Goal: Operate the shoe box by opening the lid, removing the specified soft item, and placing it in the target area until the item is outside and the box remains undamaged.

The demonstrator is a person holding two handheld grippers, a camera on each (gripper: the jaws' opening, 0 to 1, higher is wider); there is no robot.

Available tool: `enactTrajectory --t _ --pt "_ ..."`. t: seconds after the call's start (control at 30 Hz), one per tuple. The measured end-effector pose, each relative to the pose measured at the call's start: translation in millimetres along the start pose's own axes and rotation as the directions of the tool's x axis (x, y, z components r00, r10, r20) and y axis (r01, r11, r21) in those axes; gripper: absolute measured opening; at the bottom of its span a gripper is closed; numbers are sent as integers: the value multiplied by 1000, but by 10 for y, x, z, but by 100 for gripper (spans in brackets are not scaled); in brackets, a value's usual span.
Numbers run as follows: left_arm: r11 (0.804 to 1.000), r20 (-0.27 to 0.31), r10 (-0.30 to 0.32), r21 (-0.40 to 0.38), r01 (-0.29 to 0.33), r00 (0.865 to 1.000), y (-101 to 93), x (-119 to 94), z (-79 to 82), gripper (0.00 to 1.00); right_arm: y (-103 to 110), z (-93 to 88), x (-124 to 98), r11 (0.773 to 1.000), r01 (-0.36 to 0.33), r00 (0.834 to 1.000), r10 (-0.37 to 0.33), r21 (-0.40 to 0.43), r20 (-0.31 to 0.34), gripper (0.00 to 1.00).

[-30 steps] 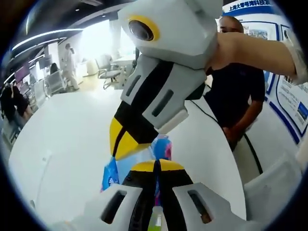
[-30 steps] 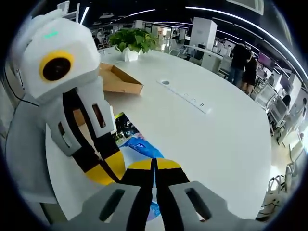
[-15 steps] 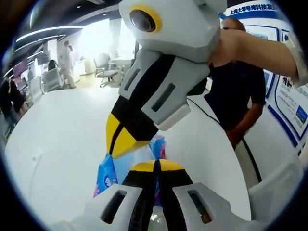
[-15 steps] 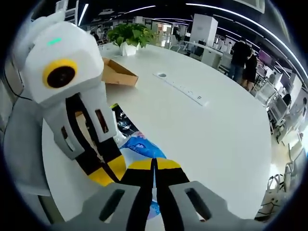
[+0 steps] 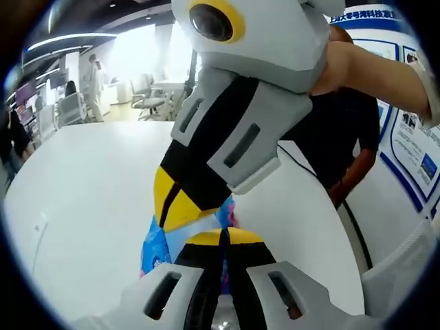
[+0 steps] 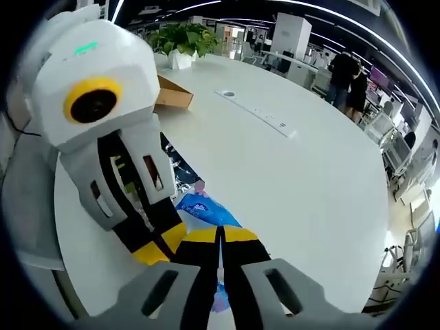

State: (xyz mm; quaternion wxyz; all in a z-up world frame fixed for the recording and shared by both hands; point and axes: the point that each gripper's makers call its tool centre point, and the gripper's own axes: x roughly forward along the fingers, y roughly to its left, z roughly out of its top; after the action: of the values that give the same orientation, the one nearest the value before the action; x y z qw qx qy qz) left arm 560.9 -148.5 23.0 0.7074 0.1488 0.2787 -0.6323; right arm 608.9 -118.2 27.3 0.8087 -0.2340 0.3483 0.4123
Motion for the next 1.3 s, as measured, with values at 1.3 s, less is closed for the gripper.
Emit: enactTrajectory --t 1.3 --pt "997 -47 18 80 -14 999 -134 -90 72 11 -249 -52 -275 988 102 993 -108 119 41 10"
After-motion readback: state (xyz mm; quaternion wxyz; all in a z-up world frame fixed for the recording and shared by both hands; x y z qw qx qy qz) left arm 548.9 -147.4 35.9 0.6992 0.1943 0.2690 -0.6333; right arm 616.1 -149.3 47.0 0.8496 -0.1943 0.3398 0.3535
